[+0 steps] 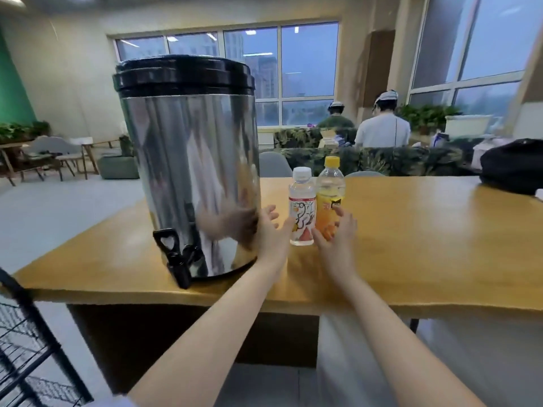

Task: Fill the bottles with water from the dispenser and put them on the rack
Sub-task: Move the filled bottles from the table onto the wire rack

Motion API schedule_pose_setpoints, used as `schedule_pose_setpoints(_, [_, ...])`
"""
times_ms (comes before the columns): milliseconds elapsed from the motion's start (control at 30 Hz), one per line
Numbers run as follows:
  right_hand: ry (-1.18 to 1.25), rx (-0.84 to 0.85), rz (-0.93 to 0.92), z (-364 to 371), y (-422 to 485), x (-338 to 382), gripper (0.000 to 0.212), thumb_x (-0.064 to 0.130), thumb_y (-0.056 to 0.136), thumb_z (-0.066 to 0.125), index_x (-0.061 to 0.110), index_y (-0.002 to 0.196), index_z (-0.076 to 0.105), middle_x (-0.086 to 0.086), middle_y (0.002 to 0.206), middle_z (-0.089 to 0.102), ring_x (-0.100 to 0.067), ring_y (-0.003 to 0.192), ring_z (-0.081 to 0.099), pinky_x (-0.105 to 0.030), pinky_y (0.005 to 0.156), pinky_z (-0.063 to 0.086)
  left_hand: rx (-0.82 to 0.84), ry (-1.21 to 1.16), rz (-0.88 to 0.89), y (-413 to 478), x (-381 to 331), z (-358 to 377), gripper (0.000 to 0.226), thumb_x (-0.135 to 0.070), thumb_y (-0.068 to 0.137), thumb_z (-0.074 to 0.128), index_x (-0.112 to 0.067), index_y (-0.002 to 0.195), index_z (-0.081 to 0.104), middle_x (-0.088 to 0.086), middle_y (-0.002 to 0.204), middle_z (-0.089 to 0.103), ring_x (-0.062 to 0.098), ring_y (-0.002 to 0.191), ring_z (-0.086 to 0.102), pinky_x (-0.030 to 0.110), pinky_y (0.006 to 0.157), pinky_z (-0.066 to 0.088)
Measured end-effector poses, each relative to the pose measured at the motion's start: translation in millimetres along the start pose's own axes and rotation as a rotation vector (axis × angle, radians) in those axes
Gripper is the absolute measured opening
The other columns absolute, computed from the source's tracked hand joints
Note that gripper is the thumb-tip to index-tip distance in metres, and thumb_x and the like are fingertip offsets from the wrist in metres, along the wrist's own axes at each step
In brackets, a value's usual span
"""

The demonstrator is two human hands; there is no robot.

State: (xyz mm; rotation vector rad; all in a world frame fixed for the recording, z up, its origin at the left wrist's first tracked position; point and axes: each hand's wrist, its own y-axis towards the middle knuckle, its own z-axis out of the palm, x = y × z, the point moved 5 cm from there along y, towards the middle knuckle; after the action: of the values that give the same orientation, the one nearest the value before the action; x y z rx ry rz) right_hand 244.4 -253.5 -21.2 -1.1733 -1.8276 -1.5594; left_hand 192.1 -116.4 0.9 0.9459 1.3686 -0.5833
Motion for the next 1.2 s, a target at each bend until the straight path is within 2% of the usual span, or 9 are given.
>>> schedule_pose_setpoints(100, [-0.076,-0.064,0.071,-5,41,-22,0.082,0.022,0.078,0.079,0.005,0.143,0.031,-0.013,0.142,0.040,-0.029,0.131,0.033,-0.034,0.106,0.027,0.077,0.062,-0.019,43,6,26,0.075,-0.036,0.091,0.067,-0.017,0.151,0.025,0.005,0.152,0.036,0.023,0.135,0.040,0.042,0.109,0.040])
schedule_pose_setpoints(200, [0.003,0.076,0.156,4,69,-43,0.094,0.028,0.079,0.079,0.010,0.149,0.020,-0.011,0.150,0.034,-0.026,0.137,0.033,-0.042,0.113,0.029,0.212,0.034,-0.049,73,14,50,0.082,-0.041,0.085,0.073,-0.020,0.148,0.025,0.003,0.145,0.046,0.023,0.127,0.050,0.043,0.103,0.046])
schedule_pose_setpoints(367, [0.088,0.199,0.197,12,80,-54,0.062,0.019,0.084,0.074,0.015,0.134,0.037,0.001,0.112,0.058,-0.021,0.105,0.058,-0.030,0.085,0.045,0.262,-0.006,-0.029,88,21,60,0.064,-0.024,0.085,0.075,-0.019,0.137,0.037,0.002,0.124,0.060,0.020,0.112,0.060,0.031,0.086,0.051])
schedule_pose_setpoints(433, [0.074,0.173,0.177,10,78,-54,0.056,0.020,0.084,0.075,0.016,0.130,0.042,0.003,0.106,0.058,-0.020,0.101,0.059,-0.034,0.086,0.048,0.272,0.011,-0.025,86,20,57,0.066,-0.020,0.084,0.076,-0.018,0.138,0.038,0.000,0.123,0.060,0.017,0.107,0.059,0.024,0.078,0.049])
schedule_pose_setpoints(500, [0.066,0.159,0.160,8,72,-52,0.051,0.020,0.083,0.076,0.018,0.124,0.045,0.004,0.104,0.060,-0.020,0.099,0.060,-0.038,0.087,0.050,0.273,0.039,-0.027,80,19,52,0.069,-0.017,0.081,0.078,-0.018,0.138,0.039,0.001,0.125,0.060,0.017,0.109,0.059,0.027,0.083,0.051])
schedule_pose_setpoints(633, [0.072,0.140,0.108,-5,46,-40,0.048,0.019,0.080,0.077,0.026,0.116,0.046,0.010,0.101,0.061,-0.013,0.094,0.061,-0.040,0.086,0.053,0.184,0.099,-0.013,54,15,33,0.073,-0.020,0.073,0.085,-0.018,0.133,0.045,0.003,0.125,0.063,0.021,0.111,0.062,0.041,0.094,0.054])
schedule_pose_setpoints(833, [0.101,0.112,0.024,-31,-22,15,0.041,0.023,0.077,0.080,0.041,0.101,0.053,0.014,0.096,0.067,-0.006,0.092,0.064,-0.040,0.083,0.055,0.102,0.050,0.022,-23,-6,-19,0.079,-0.029,0.064,0.091,-0.019,0.130,0.048,-0.001,0.121,0.065,0.017,0.109,0.063,0.041,0.094,0.054])
schedule_pose_setpoints(1033, [0.194,0.213,-0.080,-21,-89,113,0.038,0.030,0.079,0.079,0.024,0.111,0.059,0.010,0.096,0.070,-0.005,0.088,0.067,-0.028,0.076,0.055,-0.018,-0.023,0.131,-100,-53,-118,0.076,-0.031,0.059,0.094,-0.021,0.122,0.052,-0.002,0.111,0.069,0.012,0.099,0.068,0.037,0.088,0.057])
schedule_pose_setpoints(1200, [0.233,0.308,-0.203,41,-135,198,0.050,0.037,0.079,0.076,0.019,0.121,0.056,0.005,0.106,0.067,-0.010,0.095,0.065,-0.030,0.082,0.055,-0.209,0.014,0.172,-142,-80,-232,0.064,-0.028,0.062,0.093,-0.026,0.111,0.053,-0.005,0.106,0.068,0.012,0.097,0.068,0.034,0.085,0.058])
